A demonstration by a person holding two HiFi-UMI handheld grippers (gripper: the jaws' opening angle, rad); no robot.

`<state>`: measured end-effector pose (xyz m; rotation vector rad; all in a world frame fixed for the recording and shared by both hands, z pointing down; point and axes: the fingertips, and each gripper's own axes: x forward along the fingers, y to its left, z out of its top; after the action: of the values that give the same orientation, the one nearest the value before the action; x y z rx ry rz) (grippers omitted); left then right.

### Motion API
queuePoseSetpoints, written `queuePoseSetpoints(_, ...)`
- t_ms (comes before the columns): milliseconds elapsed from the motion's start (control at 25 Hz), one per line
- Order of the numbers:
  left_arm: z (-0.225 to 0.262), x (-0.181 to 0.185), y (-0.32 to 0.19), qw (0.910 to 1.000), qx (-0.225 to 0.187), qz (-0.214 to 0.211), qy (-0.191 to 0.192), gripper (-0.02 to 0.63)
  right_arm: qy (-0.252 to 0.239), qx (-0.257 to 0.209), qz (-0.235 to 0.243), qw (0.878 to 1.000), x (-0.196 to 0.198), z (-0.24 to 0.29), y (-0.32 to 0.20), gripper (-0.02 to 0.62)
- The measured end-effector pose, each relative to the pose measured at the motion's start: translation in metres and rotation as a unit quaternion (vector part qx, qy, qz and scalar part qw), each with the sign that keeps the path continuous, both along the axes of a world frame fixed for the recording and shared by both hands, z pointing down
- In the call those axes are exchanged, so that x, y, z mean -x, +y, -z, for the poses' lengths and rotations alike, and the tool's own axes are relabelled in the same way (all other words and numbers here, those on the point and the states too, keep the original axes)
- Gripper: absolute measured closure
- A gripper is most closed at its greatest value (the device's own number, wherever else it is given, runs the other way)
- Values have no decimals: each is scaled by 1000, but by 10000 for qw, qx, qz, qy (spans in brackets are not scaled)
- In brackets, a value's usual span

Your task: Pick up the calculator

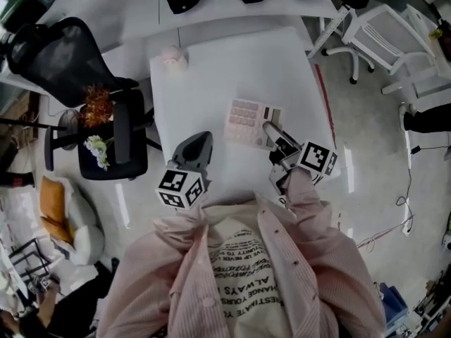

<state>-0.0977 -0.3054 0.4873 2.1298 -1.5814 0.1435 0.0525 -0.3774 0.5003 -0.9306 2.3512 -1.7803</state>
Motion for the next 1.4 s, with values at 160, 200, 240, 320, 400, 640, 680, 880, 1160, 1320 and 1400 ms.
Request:
queuePoseSetpoints(160, 22, 5, -3, 9996, -258, 61, -94, 604, -215, -87, -175, 9996, -5, 27, -7, 505)
queuePoseSetpoints(200, 28, 7, -3, 9994, -309, 61, -154, 604, -245, -81, -227, 9994, -7, 32, -8, 505)
queuePoseSetpoints(240, 32, 8, -3, 9991, -356, 58, -229, 604, -280, -83, -268, 9992, -9, 37, -9, 505)
queuePoseSetpoints(320, 41, 12, -4, 9984, -451, 72, -343, 604, -351, -131, -320, 9988, -10, 47, -11, 505)
queuePoseSetpoints(400, 49, 15, -5, 9976, -547, 109, -407, 604, -385, -195, -380, 9983, -12, 55, -13, 505)
queuePoseSetpoints(640, 73, 22, -8, 9947, -855, 196, -545, 604, -554, -439, -483, 9963, -17, 79, -16, 505)
queuePoseSetpoints(680, 77, 23, -8, 9942, -902, 209, -553, 604, -558, -445, -512, 9961, -18, 82, -16, 505)
queuePoseSetpoints(880, 93, 28, -6, 9923, -1065, 298, -550, 604, -710, -473, -608, 9945, -22, 97, -15, 505)
queuePoseSetpoints(1160, 104, 40, -4, 9895, -1255, 444, -566, 604, -910, -514, -691, 9921, -22, 110, -14, 506)
queuePoseSetpoints(1320, 109, 43, -3, 9881, -1331, 493, -591, 604, -1015, -551, -664, 9911, -21, 115, -14, 506)
queuePoseSetpoints(1400, 109, 43, -3, 9879, -1344, 496, -589, 604, -1007, -575, -665, 9910, -21, 115, -13, 506)
